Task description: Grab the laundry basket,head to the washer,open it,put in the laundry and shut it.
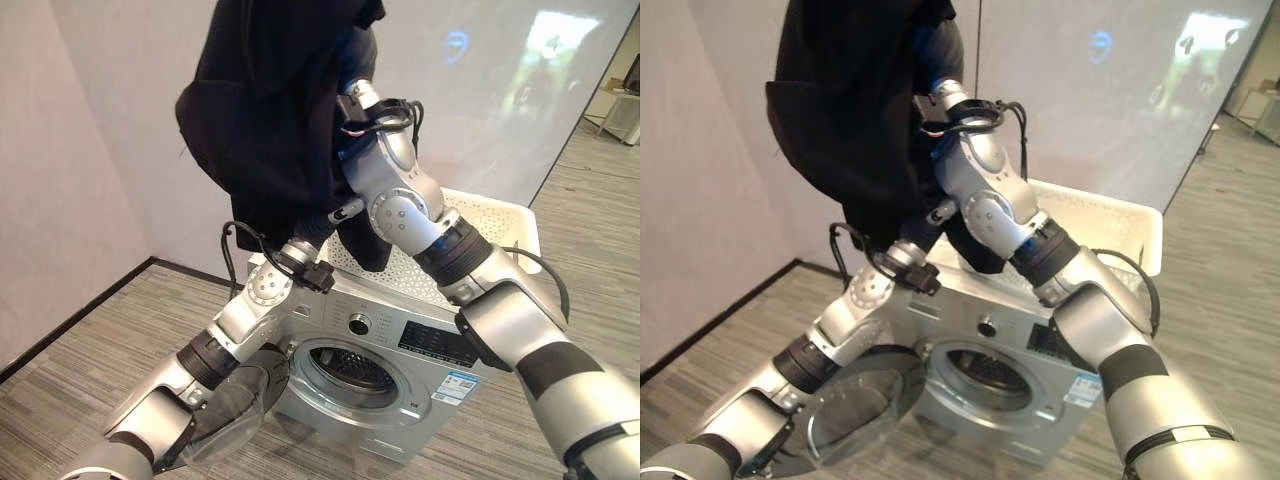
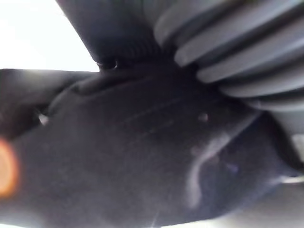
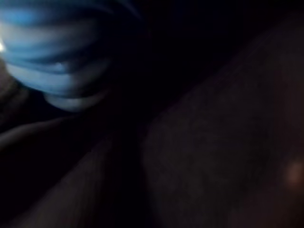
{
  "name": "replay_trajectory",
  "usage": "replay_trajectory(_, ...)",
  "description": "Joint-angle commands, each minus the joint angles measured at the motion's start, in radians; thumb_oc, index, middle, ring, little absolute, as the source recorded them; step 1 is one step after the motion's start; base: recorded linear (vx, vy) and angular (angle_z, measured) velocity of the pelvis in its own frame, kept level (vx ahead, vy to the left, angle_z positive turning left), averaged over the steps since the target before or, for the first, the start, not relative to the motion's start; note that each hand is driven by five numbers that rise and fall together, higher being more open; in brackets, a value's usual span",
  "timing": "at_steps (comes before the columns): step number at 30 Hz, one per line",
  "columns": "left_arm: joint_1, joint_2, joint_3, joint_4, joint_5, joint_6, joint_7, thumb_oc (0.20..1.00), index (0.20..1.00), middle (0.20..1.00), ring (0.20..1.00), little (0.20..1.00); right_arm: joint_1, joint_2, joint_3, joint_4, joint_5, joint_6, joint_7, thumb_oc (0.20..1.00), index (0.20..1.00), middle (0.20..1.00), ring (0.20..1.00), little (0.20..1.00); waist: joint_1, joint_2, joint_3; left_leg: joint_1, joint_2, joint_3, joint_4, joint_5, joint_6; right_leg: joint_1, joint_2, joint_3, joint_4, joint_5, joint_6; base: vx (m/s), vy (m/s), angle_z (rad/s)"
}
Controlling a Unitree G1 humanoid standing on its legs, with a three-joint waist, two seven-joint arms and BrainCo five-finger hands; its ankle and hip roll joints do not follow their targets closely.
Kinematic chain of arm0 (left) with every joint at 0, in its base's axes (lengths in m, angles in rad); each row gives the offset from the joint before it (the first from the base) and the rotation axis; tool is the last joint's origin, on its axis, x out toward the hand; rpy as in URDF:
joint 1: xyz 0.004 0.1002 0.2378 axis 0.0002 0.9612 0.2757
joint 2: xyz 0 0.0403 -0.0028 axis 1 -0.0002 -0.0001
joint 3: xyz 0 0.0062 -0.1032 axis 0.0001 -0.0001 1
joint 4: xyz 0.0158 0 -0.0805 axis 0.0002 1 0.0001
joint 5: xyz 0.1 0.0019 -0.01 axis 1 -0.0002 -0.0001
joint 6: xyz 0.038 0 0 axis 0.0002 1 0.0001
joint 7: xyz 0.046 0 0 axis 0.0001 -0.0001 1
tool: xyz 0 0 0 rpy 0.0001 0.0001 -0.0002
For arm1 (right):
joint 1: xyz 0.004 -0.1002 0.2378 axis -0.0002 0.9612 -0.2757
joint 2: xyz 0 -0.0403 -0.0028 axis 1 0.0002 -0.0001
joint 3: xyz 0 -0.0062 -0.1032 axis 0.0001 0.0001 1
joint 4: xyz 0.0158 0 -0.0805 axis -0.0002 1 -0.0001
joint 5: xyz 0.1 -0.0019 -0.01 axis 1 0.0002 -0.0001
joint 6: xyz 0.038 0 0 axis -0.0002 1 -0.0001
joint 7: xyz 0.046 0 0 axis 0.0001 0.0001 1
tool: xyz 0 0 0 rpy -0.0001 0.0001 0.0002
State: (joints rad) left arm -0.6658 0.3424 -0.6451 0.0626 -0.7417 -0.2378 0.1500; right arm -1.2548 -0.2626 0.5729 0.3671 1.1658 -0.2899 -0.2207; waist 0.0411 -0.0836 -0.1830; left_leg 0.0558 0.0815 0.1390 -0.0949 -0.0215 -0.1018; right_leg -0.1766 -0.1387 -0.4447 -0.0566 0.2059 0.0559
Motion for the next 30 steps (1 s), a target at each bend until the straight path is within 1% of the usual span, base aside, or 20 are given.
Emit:
replay_trajectory(1, -0.161, -0.051, 0.06, 0.074, -0.143, 0.001, 0.074, 0.2, 0.2, 0.2, 0.2, 0.2, -0.126, 0.133, 0.033, -0.003, 0.013, -0.033, -0.019, 0.2, 0.2, 0.2, 0.2, 0.2, 0.012, -0.059, 0.061, -0.036, -0.03, 0.017, 0.008, 0.066, -0.011, 0.107, -0.023, 0.034, -0.031, -0.012, 0.105, -0.02, -0.023, 0.26)
replay_trajectory(3, -0.133, -0.083, 0.072, 0.048, -0.196, -0.005, 0.067, 0.2, 0.2, 0.2, 0.2, 0.2, -0.103, 0.128, 0.032, -0.002, 0.028, -0.024, -0.014, 0.2, 0.2, 0.2, 0.2, 0.2, 0.011, -0.065, 0.066, -0.038, -0.027, 0.018, 0.008, 0.065, -0.013, 0.109, -0.023, 0.03, -0.031, -0.013, 0.103, -0.01, -0.023, 0.21)
replay_trajectory(9, -0.08, -0.121, 0.086, 0.045, -0.269, -0.011, 0.047, 0.2, 0.2, 0.2, 0.2, 0.2, -0.044, 0.092, 0.029, -0.04, 0.078, -0.015, 0.012, 0.2, 0.2, 0.2, 0.2, 0.2, 0.006, -0.069, 0.077, -0.043, -0.018, 0.008, 0.008, 0.073, -0.029, 0.115, -0.023, 0.005, -0.024, -0.018, 0.1, 0.0, -0.02, 0.07)
replay_trajectory(17, -0.033, -0.121, 0.098, 0.084, -0.283, -0.003, 0.029, 0.2, 0.2, 0.2, 0.2, 0.2, -0.056, 0.048, 0.01, -0.037, 0.114, -0.03, 0.027, 0.2, 0.2, 0.2, 0.2, 0.2, 0.006, -0.078, 0.076, -0.048, -0.011, -0.001, 0.008, 0.082, -0.039, 0.127, -0.018, -0.025, -0.023, -0.022, 0.1, 0.01, -0.025, 0.15)
replay_trajectory(18, -0.027, -0.117, 0.1, 0.086, -0.283, -0.002, 0.024, 0.313, 0.313, 0.313, 0.313, 0.313, -0.067, 0.045, 0.007, -0.03, 0.121, -0.035, 0.032, 0.2, 0.2, 0.2, 0.2, 0.2, 0.007, -0.079, 0.075, -0.048, -0.009, 0.0, 0.008, 0.083, -0.04, 0.128, -0.017, -0.028, -0.023, -0.023, 0.1, 0.01, -0.018, 0.06)
replay_trajectory(19, -0.022, -0.116, 0.102, 0.088, -0.285, 0.0, 0.019, 0.47, 0.47, 0.47, 0.47, 0.47, -0.071, 0.045, 0.004, -0.023, 0.126, -0.038, 0.033, 0.2, 0.2, 0.2, 0.2, 0.2, 0.007, -0.08, 0.074, -0.048, -0.008, 0.001, 0.008, 0.084, -0.041, 0.129, -0.016, -0.028, -0.023, -0.022, 0.099, 0.0, 0.0, 0.0)
replay_trajectory(21, -0.016, -0.119, 0.108, 0.102, -0.292, 0.001, 0.012, 1.0, 1.0, 1.0, 1.0, 1.0, -0.088, 0.054, -0.006, -0.009, 0.141, -0.047, 0.037, 0.2, 0.2, 0.2, 0.2, 0.2, 0.006, -0.083, 0.071, -0.046, -0.005, 0.003, 0.008, 0.086, -0.043, 0.131, -0.013, -0.029, -0.023, -0.024, 0.098, 0.0, 0.0, 0.0)
replay_trajectory(23, -0.002, -0.143, 0.123, 0.131, -0.34, -0.001, 0.003, 1.0, 1.0, 1.0, 1.0, 1.0, -0.099, 0.074, -0.013, -0.009, 0.161, -0.062, 0.039, 0.2, 0.2, 0.2, 0.2, 0.2, 0.004, -0.088, 0.069, -0.047, -0.001, 0.004, 0.008, 0.089, -0.046, 0.132, -0.009, -0.031, -0.02, -0.027, 0.095, 0.0, 0.0, 0.0)
replay_trajectory(25, -0.002, -0.149, 0.125, 0.141, -0.352, -0.002, 0.001, 1.0, 1.0, 1.0, 1.0, 1.0, -0.101, 0.077, -0.013, -0.012, 0.165, -0.065, 0.037, 0.2, 0.2, 0.2, 0.2, 0.2, 0.002, -0.089, 0.069, -0.047, 0.001, 0.004, 0.008, 0.089, -0.048, 0.133, -0.007, -0.033, -0.019, -0.028, 0.095, 0.0, 0.0, 0.0)
replay_trajectory(26, 0.001, -0.165, 0.135, 0.153, -0.387, -0.005, -0.001, 1.0, 1.0, 1.0, 1.0, 1.0, -0.101, 0.085, -0.012, -0.023, 0.172, -0.072, 0.037, 0.2, 0.2, 0.2, 0.2, 0.2, -0.002, -0.095, 0.068, -0.046, 0.005, 0.005, 0.008, 0.089, -0.05, 0.133, -0.005, -0.034, -0.019, -0.029, 0.094, 0.0, -0.031, 0.01)
replay_trajectory(30, 0.009, -0.191, 0.154, 0.171, -0.456, -0.015, -0.004, 1.0, 1.0, 1.0, 1.0, 1.0, -0.095, 0.082, -0.01, -0.038, 0.179, -0.083, 0.037, 0.2, 0.2, 0.2, 0.2, 0.2, -0.006, -0.106, 0.063, -0.048, 0.01, 0.007, 0.008, 0.091, -0.055, 0.133, 0.001, -0.037, -0.022, -0.031, 0.092, 0.0, -0.009, 0.0)
